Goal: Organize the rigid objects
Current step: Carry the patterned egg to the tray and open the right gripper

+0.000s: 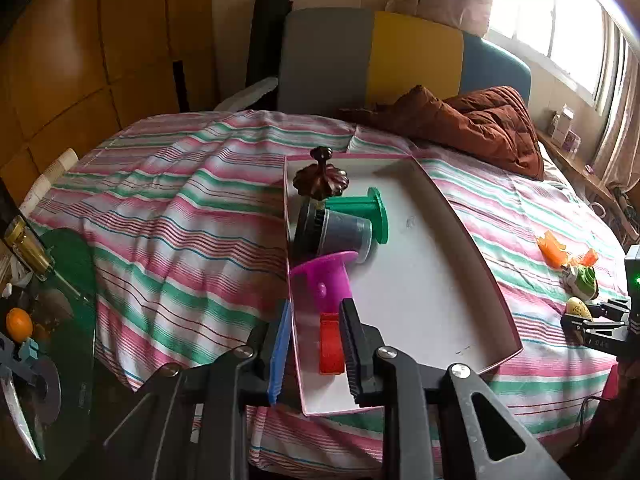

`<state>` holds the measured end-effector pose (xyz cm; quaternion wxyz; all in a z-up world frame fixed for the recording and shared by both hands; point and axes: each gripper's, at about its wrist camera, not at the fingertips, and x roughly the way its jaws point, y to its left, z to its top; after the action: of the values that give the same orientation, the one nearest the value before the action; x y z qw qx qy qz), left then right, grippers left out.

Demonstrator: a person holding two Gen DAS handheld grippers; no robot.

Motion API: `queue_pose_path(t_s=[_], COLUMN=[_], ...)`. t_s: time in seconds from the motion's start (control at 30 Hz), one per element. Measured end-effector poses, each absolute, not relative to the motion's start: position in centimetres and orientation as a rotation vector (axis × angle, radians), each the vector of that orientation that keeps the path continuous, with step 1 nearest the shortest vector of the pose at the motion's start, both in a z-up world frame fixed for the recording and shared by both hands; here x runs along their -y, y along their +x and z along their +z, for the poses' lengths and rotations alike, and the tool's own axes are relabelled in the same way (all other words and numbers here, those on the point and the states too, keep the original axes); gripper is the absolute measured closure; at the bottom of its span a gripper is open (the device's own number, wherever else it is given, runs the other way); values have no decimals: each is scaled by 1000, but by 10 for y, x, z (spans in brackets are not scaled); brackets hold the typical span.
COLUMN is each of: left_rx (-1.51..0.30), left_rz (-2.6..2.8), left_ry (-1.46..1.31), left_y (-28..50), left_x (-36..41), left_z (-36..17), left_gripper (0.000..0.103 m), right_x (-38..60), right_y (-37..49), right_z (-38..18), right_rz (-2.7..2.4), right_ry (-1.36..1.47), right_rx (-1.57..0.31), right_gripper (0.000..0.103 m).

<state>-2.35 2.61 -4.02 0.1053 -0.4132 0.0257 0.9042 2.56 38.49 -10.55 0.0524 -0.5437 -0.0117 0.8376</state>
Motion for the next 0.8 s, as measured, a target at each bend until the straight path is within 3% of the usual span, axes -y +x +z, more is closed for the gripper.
queue_pose_path(t_s=[0.8], left_rx=[-26], left_rz=[2720], left_ry=[-1194], left_y=[-23], left_x=[-6], left_z=[-36], left_gripper=[79], right_x=[-365], right_y=[25], right_z=[-97], right_rz=[2481], right_ry=[-1604], right_rx=[-254], right_gripper=[61])
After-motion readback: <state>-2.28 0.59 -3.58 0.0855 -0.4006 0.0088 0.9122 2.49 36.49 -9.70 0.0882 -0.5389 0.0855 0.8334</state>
